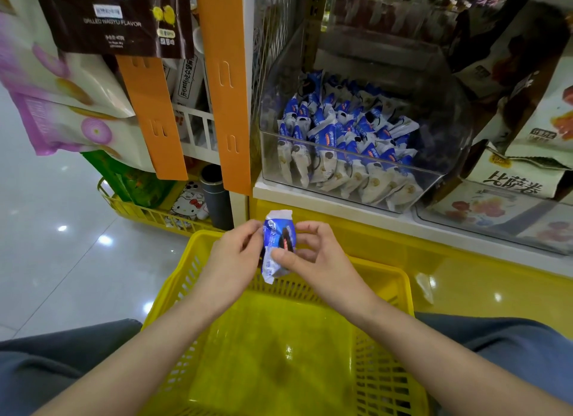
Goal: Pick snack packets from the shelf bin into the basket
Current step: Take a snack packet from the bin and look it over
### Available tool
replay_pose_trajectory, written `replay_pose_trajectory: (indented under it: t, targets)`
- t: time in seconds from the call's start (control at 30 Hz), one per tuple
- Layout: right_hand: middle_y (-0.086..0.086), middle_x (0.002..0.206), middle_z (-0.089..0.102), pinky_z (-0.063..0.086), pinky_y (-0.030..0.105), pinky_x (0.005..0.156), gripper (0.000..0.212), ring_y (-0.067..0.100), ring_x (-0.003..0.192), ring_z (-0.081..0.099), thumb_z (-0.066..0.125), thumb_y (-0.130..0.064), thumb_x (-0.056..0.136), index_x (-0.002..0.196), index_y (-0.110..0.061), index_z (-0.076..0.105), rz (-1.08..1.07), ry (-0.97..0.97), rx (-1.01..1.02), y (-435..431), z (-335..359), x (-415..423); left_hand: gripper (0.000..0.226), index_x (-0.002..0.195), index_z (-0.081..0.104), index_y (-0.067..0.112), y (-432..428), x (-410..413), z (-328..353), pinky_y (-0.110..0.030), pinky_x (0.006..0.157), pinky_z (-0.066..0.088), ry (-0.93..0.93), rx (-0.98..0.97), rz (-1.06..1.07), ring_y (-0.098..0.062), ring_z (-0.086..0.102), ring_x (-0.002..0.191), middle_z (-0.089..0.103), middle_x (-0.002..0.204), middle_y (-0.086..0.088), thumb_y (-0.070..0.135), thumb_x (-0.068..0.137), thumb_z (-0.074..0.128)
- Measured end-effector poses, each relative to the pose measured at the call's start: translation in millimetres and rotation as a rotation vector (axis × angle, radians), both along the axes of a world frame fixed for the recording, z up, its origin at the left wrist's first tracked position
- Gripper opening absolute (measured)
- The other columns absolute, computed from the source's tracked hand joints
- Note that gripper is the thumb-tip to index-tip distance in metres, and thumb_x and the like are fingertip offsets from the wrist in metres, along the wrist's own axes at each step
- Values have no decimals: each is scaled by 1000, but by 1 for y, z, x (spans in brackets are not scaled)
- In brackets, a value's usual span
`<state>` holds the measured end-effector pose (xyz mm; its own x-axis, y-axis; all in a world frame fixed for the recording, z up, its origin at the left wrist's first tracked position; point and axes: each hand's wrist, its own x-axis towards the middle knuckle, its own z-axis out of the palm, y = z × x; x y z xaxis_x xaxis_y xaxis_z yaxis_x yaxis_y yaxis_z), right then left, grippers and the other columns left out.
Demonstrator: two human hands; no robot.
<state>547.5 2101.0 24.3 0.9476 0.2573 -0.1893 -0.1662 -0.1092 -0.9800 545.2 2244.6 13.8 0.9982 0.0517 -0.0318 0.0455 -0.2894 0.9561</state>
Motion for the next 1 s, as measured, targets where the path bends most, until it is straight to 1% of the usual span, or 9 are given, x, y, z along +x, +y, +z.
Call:
replay_pose_trajectory:
  t: [0.17,0.3,0.37,0.47,0.57,0.7,0.77,0.87,1.0]
  targets:
    - [-13,96,55,51,19,63,55,-5,68,57,81,-21,68,107,-28,42,-60,-70,-189,-2,-3,3,33,84,64,21,-8,-4,10,-15,59,52,177,-315,9,1,64,66,70,68,10,34,96,37]
    - [-17,95,58,45,13,58,49,-7,70,53,84,-25,63,92,-36,46,28,-186,-273,-3,-5,0,21,80,55,10,-9,-6,12,-28,62,50,92,-241,-5,-12,59,68,60,72,-4,21,95,44]
    - [-16,95,58,46,21,63,41,1,74,53,80,-24,69,92,-34,48,42,-201,-240,-2,-4,-1,22,75,50,9,-7,-5,11,-35,65,43,83,-232,11,-18,50,69,52,68,-6,15,96,45]
    - [-12,91,60,46,24,73,21,5,79,55,65,-15,84,92,-28,52,38,-223,-138,-3,0,3,27,68,50,12,-5,-5,12,-32,62,40,125,-265,12,-19,45,66,46,63,-5,13,95,46]
    - [-10,85,62,45,21,70,20,1,76,55,64,-6,84,90,-24,56,51,-263,-137,-6,5,6,34,61,54,20,-5,-5,10,-26,56,44,208,-327,22,-13,54,62,55,60,1,14,94,48]
    - [-10,82,62,47,20,69,20,1,71,55,65,-8,84,85,-26,57,19,-294,-178,-9,8,7,15,86,64,13,-5,-5,11,-33,71,52,314,-506,-17,-16,66,75,69,81,-7,23,91,53]
    - [-1,86,64,50,27,69,15,9,72,59,63,-7,85,87,-19,56,-75,-241,-133,-10,9,10,32,104,61,9,-5,-5,11,-36,79,50,354,-529,-70,-18,66,85,71,95,-10,32,82,61]
    - [12,92,64,56,25,56,9,9,64,65,58,-8,88,95,-5,53,-216,-17,82,-15,16,16,35,105,59,11,-9,-7,11,-28,73,54,331,-432,-112,-15,68,85,72,97,-4,23,74,71]
    - [7,85,70,57,24,58,18,10,67,67,56,-16,90,102,-2,56,-148,84,149,-22,23,19,26,105,64,13,-5,-5,15,-20,67,54,237,-477,-40,-9,68,86,73,99,-1,18,80,66]
